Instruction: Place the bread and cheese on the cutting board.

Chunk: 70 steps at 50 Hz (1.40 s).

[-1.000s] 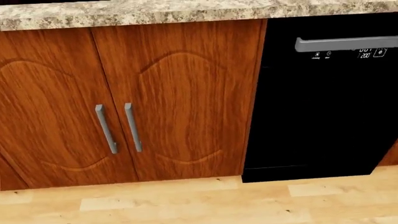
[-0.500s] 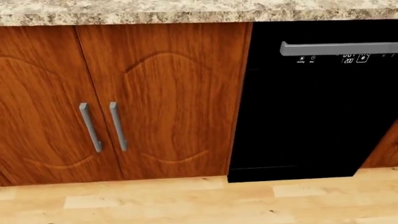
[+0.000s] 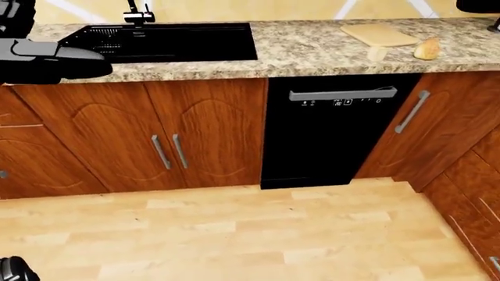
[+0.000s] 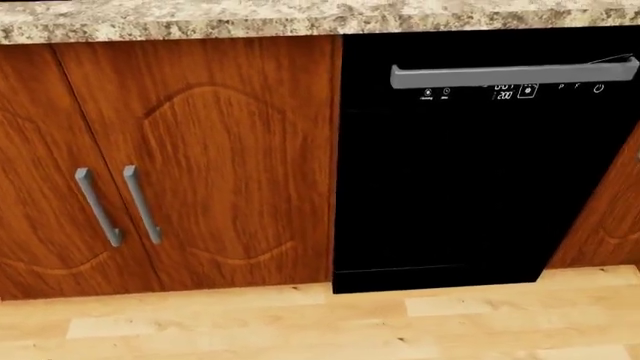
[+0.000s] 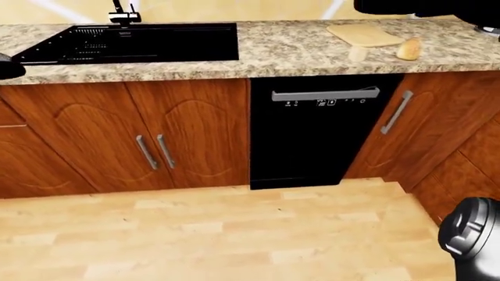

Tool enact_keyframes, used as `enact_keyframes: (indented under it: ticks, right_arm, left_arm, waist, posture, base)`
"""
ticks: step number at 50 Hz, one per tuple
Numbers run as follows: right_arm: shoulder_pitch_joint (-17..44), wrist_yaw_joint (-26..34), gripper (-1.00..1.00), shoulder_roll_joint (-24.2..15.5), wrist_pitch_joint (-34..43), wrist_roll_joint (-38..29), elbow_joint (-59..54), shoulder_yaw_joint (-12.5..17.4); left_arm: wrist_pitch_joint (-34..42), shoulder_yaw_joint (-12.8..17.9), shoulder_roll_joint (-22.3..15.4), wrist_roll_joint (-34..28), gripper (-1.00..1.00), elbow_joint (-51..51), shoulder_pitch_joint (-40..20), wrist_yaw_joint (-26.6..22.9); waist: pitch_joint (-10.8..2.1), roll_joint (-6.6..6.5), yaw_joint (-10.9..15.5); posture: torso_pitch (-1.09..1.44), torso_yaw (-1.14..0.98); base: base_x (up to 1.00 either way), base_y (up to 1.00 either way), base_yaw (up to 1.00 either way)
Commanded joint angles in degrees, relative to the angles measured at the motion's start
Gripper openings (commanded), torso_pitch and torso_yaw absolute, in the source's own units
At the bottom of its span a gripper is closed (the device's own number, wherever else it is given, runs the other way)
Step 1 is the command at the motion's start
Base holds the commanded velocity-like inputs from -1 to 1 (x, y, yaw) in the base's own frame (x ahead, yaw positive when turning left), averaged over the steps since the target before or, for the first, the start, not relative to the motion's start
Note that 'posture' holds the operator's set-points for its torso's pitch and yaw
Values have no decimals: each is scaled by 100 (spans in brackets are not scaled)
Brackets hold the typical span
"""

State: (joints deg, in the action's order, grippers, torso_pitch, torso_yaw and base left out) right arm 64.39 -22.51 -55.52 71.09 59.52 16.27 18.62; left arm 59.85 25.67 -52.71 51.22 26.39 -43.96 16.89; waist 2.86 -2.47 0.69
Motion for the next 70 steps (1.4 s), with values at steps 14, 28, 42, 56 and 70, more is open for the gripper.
enact_keyframes:
  ticks: [14,28,42,56,70]
  right_arm:
    - [77,-29,100,-163,-275,-85,33,172]
    - [29,112,100,-85,-229,-302,134,149]
    - [22,253,100,22,-190,-529,155,162]
    - [16,334,100,135,-89,-696,243,166]
    - [-10,402,100,189,-55,-800,260,205]
  left_arm:
    - [-222,113,-63,-12,100,151,-127,-78]
    - [-167,116,-52,26,100,163,-144,-76]
    - [-166,127,-46,67,100,137,-180,-60]
    - [-230,111,-83,66,100,138,-120,-69]
    - [-219,119,-81,61,100,142,-107,-72]
  waist:
    - [12,277,11]
    - [-111,-19,-31]
    - [26,191,1]
    - [-35,113,-24]
    - [16,138,14]
  posture:
    - [0,0]
    - [0,0]
    - [0,0]
    - [0,0]
    - [0,0]
  base:
    - [0,-39,0]
    - [0,-39,0]
    - [0,-39,0]
    - [0,-39,0]
    - [0,-39,0]
